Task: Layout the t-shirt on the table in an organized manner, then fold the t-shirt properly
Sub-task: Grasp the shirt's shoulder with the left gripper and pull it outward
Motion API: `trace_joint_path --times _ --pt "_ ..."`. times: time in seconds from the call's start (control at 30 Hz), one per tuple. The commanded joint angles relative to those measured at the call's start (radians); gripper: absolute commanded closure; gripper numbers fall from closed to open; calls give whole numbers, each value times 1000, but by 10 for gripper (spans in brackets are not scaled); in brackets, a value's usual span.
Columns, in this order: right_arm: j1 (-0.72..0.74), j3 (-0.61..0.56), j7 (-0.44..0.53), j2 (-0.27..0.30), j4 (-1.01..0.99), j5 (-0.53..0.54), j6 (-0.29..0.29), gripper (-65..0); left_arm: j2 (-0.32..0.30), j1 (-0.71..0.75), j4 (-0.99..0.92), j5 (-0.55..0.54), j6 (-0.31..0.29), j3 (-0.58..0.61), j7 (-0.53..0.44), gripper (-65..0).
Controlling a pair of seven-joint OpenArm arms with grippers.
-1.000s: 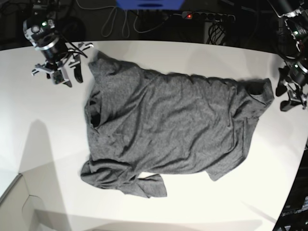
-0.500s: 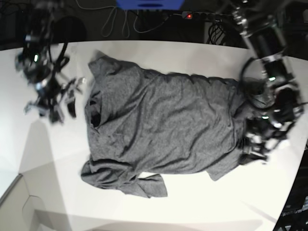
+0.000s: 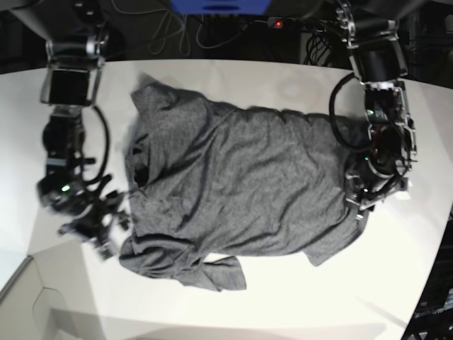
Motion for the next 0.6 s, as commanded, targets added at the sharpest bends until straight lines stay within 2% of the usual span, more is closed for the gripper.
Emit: trace_joint_path --times 0.0,0.13,0.27,0.43,0.57 --pt "-1 -4 46 -13 0 13 1 -272 -31 -15 -11 -7 -8 -3 -11 -329" --pt "-110 -24 199 -59 -25 10 1 -272 -97 31 -76 -18 -8 -4 -57 -329" --pt "-169 -33 299 -73 -112 10 -1 -272 -111 66 -64 -18 -8 -4 -63 -329" --pt "-249 -24 345 -56 -152 10 -1 -267 -108 129 56 -18 -8 -30 -61 -329" --pt "-391 -18 343 -17 -14 10 -2 -267 -100 181 205 -19 -8 -81 -60 -329"
